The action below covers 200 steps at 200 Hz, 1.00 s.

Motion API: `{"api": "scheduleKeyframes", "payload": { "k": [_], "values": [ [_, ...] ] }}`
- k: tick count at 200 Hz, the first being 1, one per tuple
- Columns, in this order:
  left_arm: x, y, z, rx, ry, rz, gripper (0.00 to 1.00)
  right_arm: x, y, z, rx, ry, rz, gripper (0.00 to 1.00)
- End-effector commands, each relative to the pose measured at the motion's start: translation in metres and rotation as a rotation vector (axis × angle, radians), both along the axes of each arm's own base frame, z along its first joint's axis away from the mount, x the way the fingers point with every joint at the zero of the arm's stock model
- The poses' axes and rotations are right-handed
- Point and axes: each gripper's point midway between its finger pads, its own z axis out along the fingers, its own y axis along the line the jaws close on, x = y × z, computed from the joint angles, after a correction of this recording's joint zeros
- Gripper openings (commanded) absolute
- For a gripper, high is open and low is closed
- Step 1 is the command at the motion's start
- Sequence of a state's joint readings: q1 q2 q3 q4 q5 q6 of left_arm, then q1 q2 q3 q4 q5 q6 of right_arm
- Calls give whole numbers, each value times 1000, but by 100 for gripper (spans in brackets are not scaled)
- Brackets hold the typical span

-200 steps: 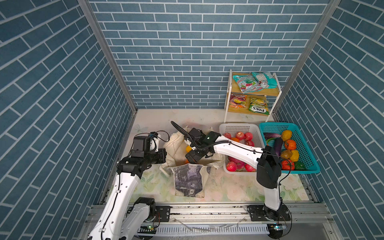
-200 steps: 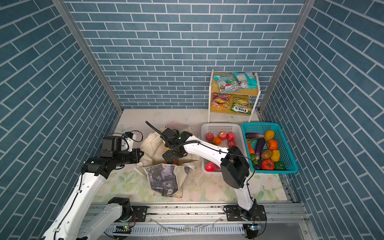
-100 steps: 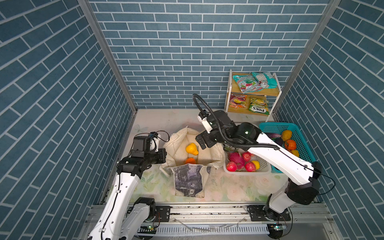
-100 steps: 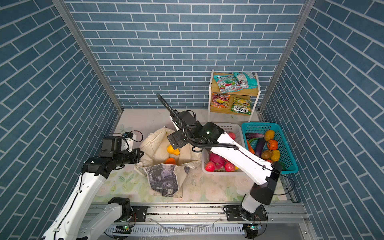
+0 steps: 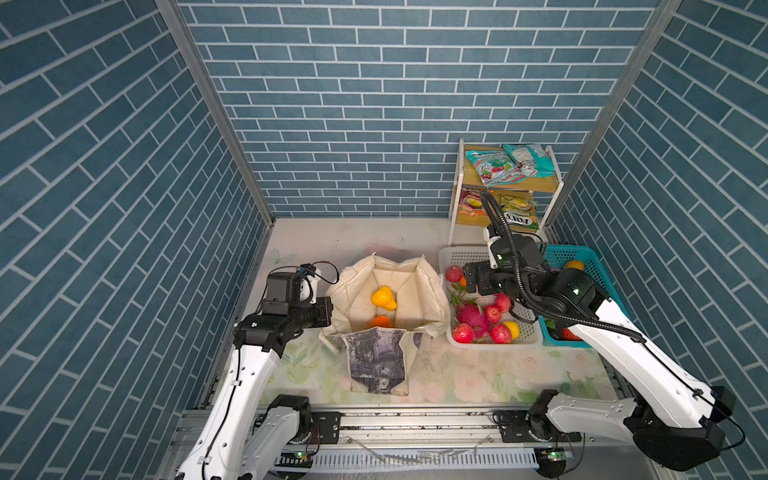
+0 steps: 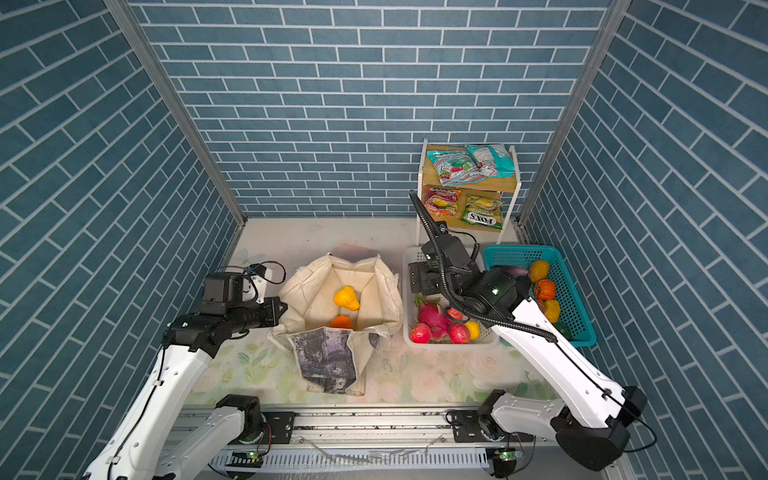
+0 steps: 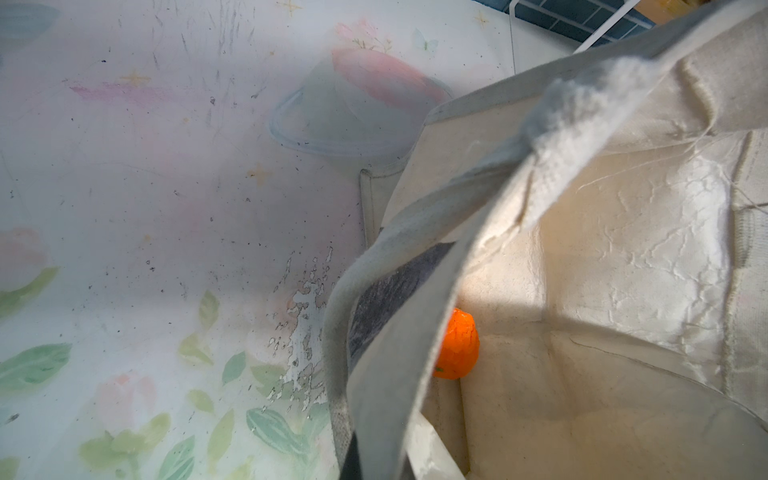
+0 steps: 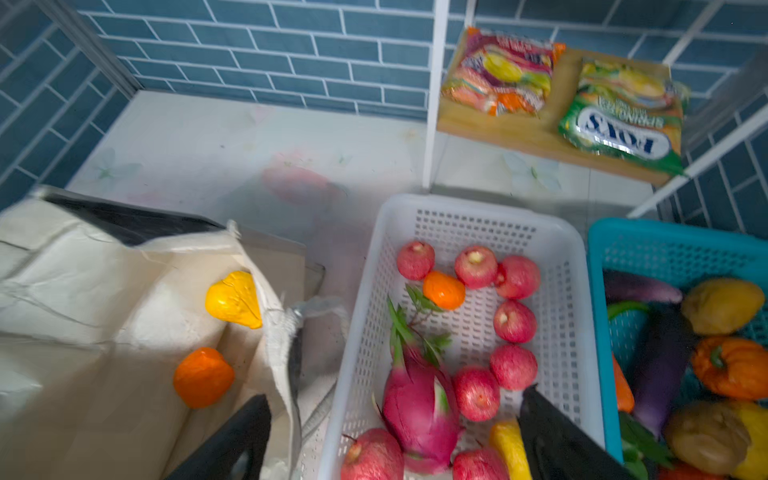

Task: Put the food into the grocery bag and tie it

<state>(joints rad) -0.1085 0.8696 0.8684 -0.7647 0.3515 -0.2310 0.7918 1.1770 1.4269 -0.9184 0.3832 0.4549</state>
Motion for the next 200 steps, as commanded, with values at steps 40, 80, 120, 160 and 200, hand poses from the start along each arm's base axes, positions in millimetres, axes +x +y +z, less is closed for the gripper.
{"api": "scheduleKeyframes", "payload": {
  "k": [40,80,120,160,200],
  "values": [
    [1,4,-4,15,-3,14,0,-7,-19,-80,22,257,-117,91],
    [2,4,-4,16,-2,15,0,-27,-1,-129,109,457,-129,85],
    [1,4,-4,15,-4,14,0,-46,4,-161,185,560,-186,82],
    [1,4,-4,14,-4,13,0,-55,12,-178,151,604,-174,81],
    [1,4,-4,12,-4,12,0,-55,22,-186,161,623,-177,82]
  ]
}}
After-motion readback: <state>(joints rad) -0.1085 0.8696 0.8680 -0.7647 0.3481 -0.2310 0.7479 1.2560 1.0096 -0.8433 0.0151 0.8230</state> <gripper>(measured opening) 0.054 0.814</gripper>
